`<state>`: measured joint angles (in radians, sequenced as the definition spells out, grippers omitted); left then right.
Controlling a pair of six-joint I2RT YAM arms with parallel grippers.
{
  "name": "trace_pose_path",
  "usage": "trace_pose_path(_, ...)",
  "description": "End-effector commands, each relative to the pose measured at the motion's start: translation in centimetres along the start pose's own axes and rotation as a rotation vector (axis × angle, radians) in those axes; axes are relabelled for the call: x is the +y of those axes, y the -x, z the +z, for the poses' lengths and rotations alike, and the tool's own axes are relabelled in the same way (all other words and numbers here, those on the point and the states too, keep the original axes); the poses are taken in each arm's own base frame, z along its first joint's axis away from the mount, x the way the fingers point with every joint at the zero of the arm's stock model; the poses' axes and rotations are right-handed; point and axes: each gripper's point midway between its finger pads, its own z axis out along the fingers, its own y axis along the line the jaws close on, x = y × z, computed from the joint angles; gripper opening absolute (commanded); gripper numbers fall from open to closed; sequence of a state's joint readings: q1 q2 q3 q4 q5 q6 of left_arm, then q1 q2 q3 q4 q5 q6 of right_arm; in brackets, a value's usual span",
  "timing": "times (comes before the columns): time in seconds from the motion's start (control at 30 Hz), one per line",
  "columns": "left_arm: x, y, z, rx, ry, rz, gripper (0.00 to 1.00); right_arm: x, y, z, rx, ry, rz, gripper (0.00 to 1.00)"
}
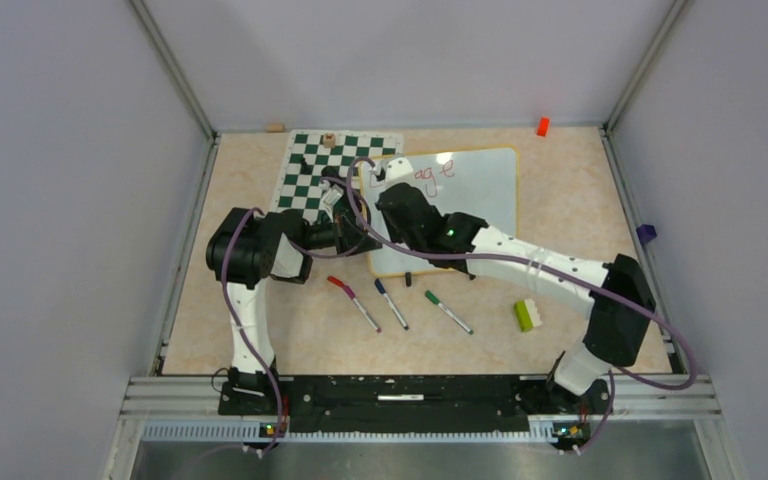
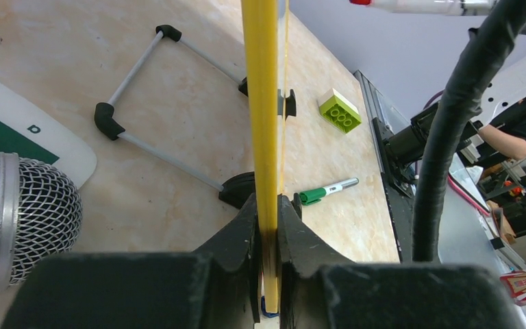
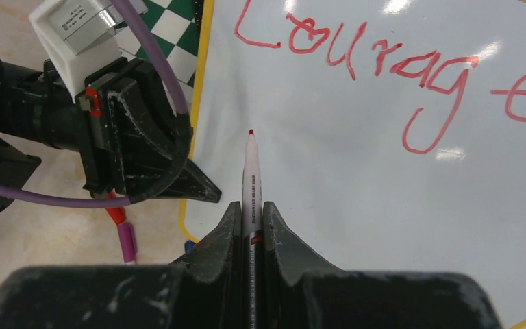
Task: Write a sentence on the whiteboard
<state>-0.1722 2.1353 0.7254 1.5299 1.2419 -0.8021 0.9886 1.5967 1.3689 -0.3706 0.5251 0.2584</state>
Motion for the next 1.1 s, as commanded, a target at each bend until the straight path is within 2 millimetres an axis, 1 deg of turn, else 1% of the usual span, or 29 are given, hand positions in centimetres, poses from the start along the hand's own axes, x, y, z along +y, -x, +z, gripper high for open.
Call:
trace_pose_path(0.0,-1.0,1.7,0.0,-0.032,-0.020,0.150,0.09,1.7,3.1,0.3,-0.081,0.011,0.015,0.00)
trace_pose_path(0.2,-1.0,1.5,0.0,-0.026,-0.026,0.155,0.07,1.8,2.4,1.2,-0.062,-0.009,0.002,0.00)
trace_pose_path(0.43,-0.9,1.5,0.0,-0.023,-0.027,0.150,0.07,2.1,1.3,1.7,-0.035,-0.004,-0.005,0.00)
trace_pose_path(0.47,-0.9,1.5,0.0,-0.023,-0.028,0.151,0.05,2.1,1.1,1.8,-0.029,-0.007,-0.009,0.00)
trace_pose_path(0.5,-1.0,1.4,0.0,-0.020,-0.030,0.149,0.00,2.1,0.9,1.9,-0.025,-0.009,-0.012,0.00)
trace_pose_path(0.63,-1.0,1.3,0.0,-0.014,-0.037,0.152,0.00,2.1,0.3,2.5,-0.005,-0.029,-0.022,0.00)
trace_pose_path(0.8,-1.0,1.3,0.0,-0.016,-0.035,0.149,0.00,1.6,0.2,2.5,0.000,-0.054,-0.024,0.00)
trace_pose_path(1.07,-1.0,1.4,0.0,-0.017,-0.034,0.152,0.00,-0.4,-0.4,2.2,0.024,-0.113,-0.024,0.00)
